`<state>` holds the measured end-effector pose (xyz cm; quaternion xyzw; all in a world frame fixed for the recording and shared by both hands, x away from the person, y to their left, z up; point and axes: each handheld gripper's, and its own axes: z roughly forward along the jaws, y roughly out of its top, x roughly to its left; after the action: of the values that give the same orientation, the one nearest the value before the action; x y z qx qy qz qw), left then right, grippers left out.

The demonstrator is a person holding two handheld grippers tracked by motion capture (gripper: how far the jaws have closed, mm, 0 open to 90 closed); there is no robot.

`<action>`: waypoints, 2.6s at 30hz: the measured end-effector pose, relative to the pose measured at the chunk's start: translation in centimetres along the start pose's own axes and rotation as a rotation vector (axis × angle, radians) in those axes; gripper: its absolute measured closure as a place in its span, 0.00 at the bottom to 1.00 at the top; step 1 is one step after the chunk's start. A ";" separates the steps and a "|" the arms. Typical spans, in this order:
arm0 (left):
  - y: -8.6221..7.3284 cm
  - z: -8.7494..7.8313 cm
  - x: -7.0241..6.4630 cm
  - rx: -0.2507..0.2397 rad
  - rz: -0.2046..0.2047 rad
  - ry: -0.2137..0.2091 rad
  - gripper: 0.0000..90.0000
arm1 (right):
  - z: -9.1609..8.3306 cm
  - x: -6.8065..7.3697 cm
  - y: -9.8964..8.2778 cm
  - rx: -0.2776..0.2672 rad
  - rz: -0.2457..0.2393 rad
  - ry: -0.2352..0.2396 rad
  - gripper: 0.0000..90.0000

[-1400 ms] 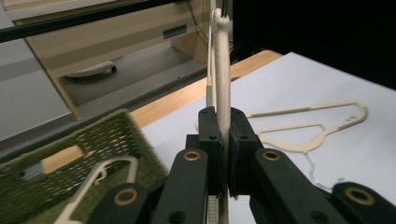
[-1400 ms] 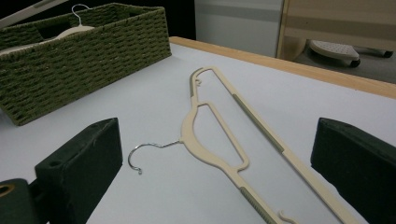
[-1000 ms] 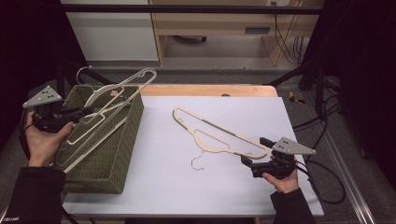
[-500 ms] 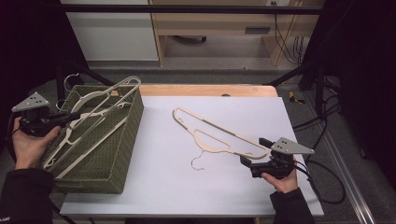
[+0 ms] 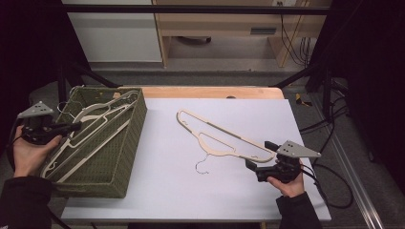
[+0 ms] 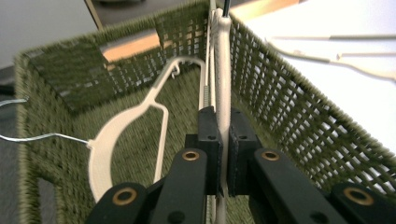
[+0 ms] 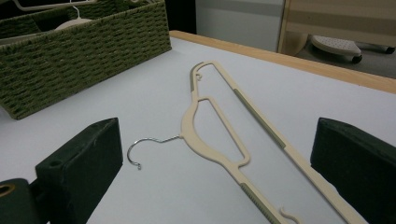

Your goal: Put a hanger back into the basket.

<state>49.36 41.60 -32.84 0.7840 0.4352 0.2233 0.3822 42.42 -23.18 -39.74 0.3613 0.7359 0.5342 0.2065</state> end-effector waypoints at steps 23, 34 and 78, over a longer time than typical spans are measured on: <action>-3.2 2.8 1.0 0.051 -0.130 0.100 0.93 | 0.0 0.0 0.0 0.000 0.000 0.007 0.03; -3.8 3.8 1.8 0.194 -0.160 0.277 0.88 | 0.2 0.1 -0.1 0.007 -0.005 0.010 0.03; 1.2 1.2 -12.4 -0.333 -0.036 -0.016 0.17 | 0.1 -0.1 0.0 -0.001 -0.003 0.006 0.04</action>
<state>44.30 30.12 -32.77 0.7035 0.4032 0.2793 0.5143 42.55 -23.21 -39.78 0.3584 0.7367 0.5354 0.2052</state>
